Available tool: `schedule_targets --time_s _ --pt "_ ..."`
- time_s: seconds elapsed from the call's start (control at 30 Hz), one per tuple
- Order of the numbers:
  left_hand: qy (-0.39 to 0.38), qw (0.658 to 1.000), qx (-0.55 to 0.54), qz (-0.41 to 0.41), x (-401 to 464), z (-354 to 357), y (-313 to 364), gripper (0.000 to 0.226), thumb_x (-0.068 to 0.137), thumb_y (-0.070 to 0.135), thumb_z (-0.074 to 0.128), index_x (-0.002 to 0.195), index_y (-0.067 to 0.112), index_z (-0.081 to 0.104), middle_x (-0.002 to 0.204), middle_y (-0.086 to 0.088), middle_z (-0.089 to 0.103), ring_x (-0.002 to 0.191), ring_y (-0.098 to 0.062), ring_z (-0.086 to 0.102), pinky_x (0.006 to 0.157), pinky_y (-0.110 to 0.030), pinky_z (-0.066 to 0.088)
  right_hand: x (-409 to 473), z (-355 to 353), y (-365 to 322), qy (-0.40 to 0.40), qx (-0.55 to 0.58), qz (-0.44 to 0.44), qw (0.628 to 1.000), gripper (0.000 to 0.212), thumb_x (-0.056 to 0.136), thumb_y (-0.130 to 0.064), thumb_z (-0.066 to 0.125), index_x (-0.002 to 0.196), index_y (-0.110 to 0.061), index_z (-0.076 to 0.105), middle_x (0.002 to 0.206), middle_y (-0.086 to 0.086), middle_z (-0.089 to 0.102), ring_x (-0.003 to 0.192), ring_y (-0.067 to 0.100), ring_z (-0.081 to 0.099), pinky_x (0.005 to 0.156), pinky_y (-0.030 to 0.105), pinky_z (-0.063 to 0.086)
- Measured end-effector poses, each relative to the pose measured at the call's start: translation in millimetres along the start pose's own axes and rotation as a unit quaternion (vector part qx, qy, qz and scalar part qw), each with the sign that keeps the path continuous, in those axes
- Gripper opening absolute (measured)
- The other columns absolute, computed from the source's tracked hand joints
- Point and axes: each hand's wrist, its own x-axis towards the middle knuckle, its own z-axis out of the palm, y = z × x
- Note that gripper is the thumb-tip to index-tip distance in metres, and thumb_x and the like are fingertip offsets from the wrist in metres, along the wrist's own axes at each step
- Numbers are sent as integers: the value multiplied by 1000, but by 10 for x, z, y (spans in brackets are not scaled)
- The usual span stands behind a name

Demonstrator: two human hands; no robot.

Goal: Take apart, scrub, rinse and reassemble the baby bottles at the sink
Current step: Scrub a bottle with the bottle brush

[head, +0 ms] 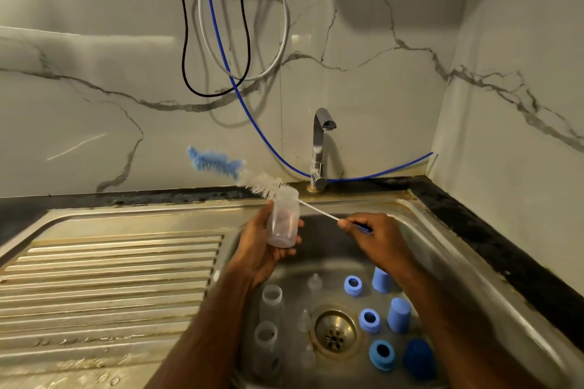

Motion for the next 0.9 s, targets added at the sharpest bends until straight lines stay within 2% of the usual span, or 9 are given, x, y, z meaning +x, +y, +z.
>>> schedule_targets --time_s 0.13,0.23,0.3,0.4,0.5,0.57,0.77,0.83,0.9 --pt "27 982 -183 47 87 -209 82 61 90 45 55 139 9 53 130 -22 65 110 -36 67 87 -47 57 -21 -184 81 -13 -26 33 999 11 92 -33 70 85 -28 78 78 -7 75 77 5 69 77 28 56" --pt "31 971 -229 60 120 -220 96 59 86 41 58 136 10 56 133 -21 64 122 -38 62 101 -53 50 -37 -135 57 -21 -32 38 999 12 92 -31 70 82 -30 76 74 -10 73 72 3 67 70 23 51" --pt "41 981 -186 31 129 -112 36 60 88 41 57 140 10 53 134 -22 62 122 -39 62 98 -52 52 -19 26 4 -13 -34 26 999 16 94 -34 67 79 -31 72 65 -15 68 64 2 63 63 20 47" --pt "66 985 -159 16 152 -37 15 57 97 42 54 143 8 50 132 -24 61 112 -36 66 79 -45 61 13 81 -50 24 -44 16 999 22 93 -38 67 76 -25 74 61 -6 66 61 7 61 57 18 45" --pt "68 972 -215 69 182 -162 78 40 102 38 49 131 12 58 125 -20 68 113 -34 67 93 -50 57 -16 -132 21 -9 -32 41 999 20 91 -32 71 77 -21 78 65 2 71 61 9 63 57 18 45" --pt "70 964 -242 85 177 -226 113 39 103 38 48 129 11 58 125 -20 68 113 -35 68 99 -53 54 -47 -177 78 -22 -29 54 998 18 91 -31 72 77 -21 78 68 4 72 63 12 65 63 24 49" --pt "39 978 -196 58 173 -67 -42 47 103 42 47 144 19 51 137 -19 61 123 -38 63 103 -53 51 -3 124 -71 -1 -31 12 999 24 93 -39 68 70 -30 70 58 -16 62 57 2 57 58 17 42" --pt "39 971 -221 81 148 -154 31 45 100 42 51 137 18 55 131 -18 67 120 -36 65 104 -52 51 -5 6 0 -7 -24 23 999 24 91 -37 71 70 -27 73 58 -10 64 55 4 56 58 27 48" --pt "47 965 -234 105 159 -247 95 47 89 41 60 129 15 60 122 -16 71 113 -32 69 100 -49 54 -34 -112 93 -27 -29 42 998 20 90 -34 73 73 -23 77 65 -1 70 63 13 64 68 39 54"
